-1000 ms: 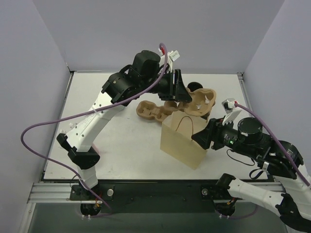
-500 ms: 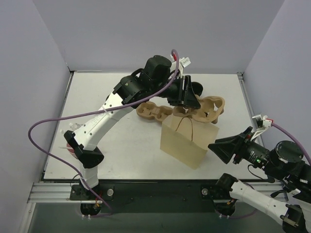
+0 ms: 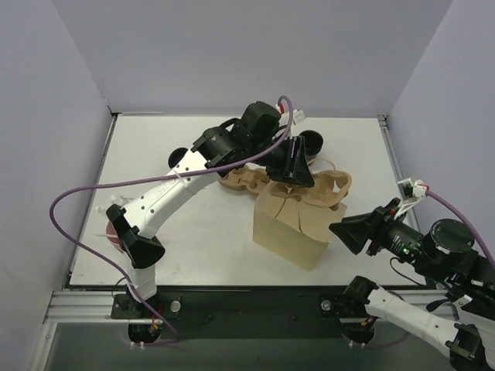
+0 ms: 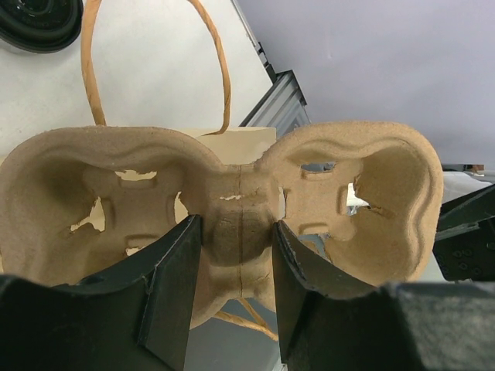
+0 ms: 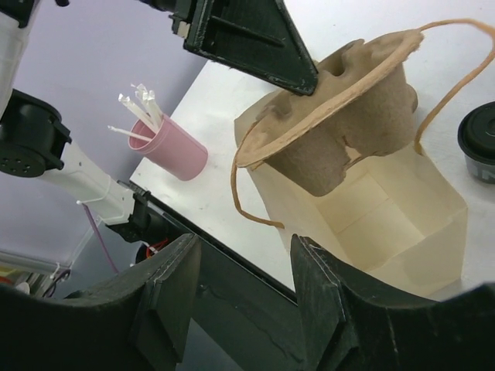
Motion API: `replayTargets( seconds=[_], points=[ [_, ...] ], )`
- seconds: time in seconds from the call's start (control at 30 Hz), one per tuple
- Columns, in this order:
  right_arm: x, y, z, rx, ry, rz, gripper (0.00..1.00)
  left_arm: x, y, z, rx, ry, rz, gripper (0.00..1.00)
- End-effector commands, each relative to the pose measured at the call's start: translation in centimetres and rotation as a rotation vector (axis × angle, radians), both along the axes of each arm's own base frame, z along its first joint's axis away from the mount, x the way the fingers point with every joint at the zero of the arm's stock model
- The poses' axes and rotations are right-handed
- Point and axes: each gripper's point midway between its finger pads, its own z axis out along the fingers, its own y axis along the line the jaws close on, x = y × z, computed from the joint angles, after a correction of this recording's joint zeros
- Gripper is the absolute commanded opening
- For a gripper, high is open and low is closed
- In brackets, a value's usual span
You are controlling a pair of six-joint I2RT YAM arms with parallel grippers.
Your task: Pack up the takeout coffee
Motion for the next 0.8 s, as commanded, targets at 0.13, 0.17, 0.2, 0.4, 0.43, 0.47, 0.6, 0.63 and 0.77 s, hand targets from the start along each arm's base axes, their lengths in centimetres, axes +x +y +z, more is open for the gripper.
replayTargets(
  seconds=[0.13,0.17,0.2,0.4,0.43,0.47,0.6,0.63,0.77],
  points=[
    [1.7,-0.7,-0.7,-0.018,0.01,-0.104,0.5,-0.9,1.8,1.9,0.007,-0.079,-0.003,0.31],
    [1.8,-1.0,-0.9,-0.02,0.013,-0.121,0.51,-0.9,2.1,1.5,0.031,-0.085,0.0,0.31],
    [1.9,-1.1,-1.0,-0.022,0.017,-0.132,0.5,-1.0,2.3,1.4,0.038,-0.086,-0.001,0.31],
    [2.3,-2.7,-2.1,-0.038,0.039,-0.222,0.5,-1.7,3.0,1.8,0.049,-0.083,-0.009,0.31],
    [2.4,-2.9,-2.2,-0.041,0.041,-0.231,0.5,-1.9,3.1,1.9,0.047,-0.079,-0.009,0.31],
    [2.4,-3.0,-2.3,-0.04,0.044,-0.239,0.49,-2.0,3.1,1.9,0.046,-0.075,-0.01,0.31],
    [2.6,-3.1,-2.6,-0.055,0.054,-0.253,0.49,-2.5,2.9,2.4,0.028,-0.069,-0.012,0.31],
    [2.6,-3.1,-2.8,-0.062,0.057,-0.251,0.49,-2.4,3.0,2.6,0.024,-0.075,-0.005,0.31],
    [2.8,-2.8,-3.2,-0.078,0.078,-0.254,0.49,-2.4,3.4,2.3,0.038,-0.083,0.002,0.31]
  ],
)
